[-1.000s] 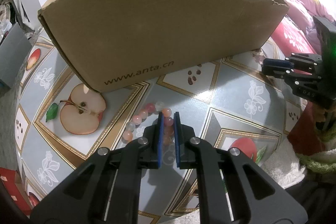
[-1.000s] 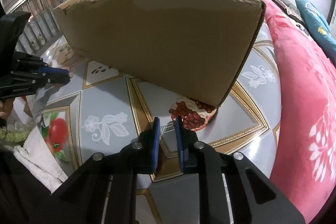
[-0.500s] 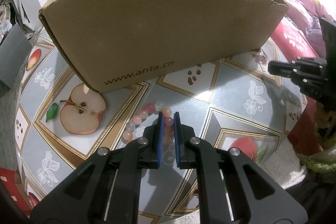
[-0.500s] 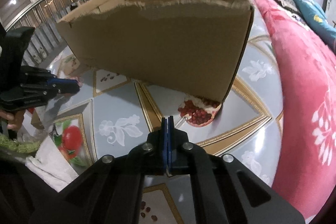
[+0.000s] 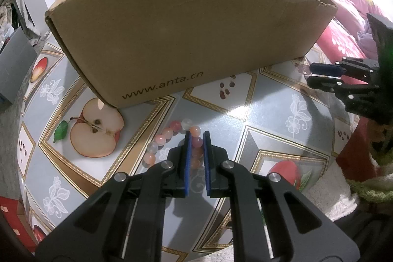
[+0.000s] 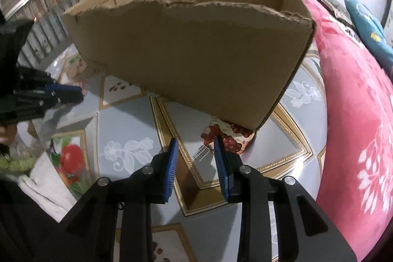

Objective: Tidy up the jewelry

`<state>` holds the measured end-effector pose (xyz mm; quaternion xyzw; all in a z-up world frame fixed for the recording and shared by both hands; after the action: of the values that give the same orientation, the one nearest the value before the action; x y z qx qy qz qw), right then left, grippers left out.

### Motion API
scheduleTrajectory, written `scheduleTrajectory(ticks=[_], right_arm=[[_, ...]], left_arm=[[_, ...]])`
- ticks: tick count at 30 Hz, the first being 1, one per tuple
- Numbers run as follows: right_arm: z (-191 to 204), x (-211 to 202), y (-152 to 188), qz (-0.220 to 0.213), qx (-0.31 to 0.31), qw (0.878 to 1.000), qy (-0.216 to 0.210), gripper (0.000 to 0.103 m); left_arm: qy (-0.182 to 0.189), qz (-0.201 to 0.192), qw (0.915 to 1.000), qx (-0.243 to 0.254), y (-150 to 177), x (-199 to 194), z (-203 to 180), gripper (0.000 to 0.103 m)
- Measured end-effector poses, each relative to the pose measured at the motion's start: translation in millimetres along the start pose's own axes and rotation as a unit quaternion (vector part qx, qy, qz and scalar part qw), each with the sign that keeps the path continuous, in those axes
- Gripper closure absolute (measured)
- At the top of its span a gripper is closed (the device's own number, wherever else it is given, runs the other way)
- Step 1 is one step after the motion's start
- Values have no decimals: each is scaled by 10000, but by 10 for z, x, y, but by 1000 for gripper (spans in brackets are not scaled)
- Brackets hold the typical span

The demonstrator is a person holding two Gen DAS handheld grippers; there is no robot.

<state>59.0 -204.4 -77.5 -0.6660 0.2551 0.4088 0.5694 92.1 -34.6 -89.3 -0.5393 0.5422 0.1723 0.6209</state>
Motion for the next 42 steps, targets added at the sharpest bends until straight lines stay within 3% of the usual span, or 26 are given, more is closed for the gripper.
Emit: scheduleTrajectory(ticks=[7,13,18,34,42], right_arm=[[-30,75,57,152,245,9994,184,80],[23,114,29,119,259,9993,228,97],[52,104,27,38,247,9989,384,98],[-105,-275,-64,-430,1116,9927,-165,98],[-5,-484,-212,-735,1126,9903,-345,98]], left_arm=[[1,3,10000,-7,-2,0,-6,95],[7,-5,10000,-23,-3,3,3,95],[9,-5,10000,-20,-3,3,3,95],[7,-150,9999,-21,12,-12,-1,95],[-44,-460,9989,-30,8,-149,57,95]])
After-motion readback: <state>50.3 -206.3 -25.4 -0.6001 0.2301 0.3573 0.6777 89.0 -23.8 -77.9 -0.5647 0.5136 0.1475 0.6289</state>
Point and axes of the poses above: each gripper's, at about its wrist camera, not at the fingertips, and x roughly the way its jaws point, z to its left, y to its underside, the point moved 8 cm from there along x, roughly the way its jaws point, and after that the axes turned 6 degrees about y, right-handed, at the moved point
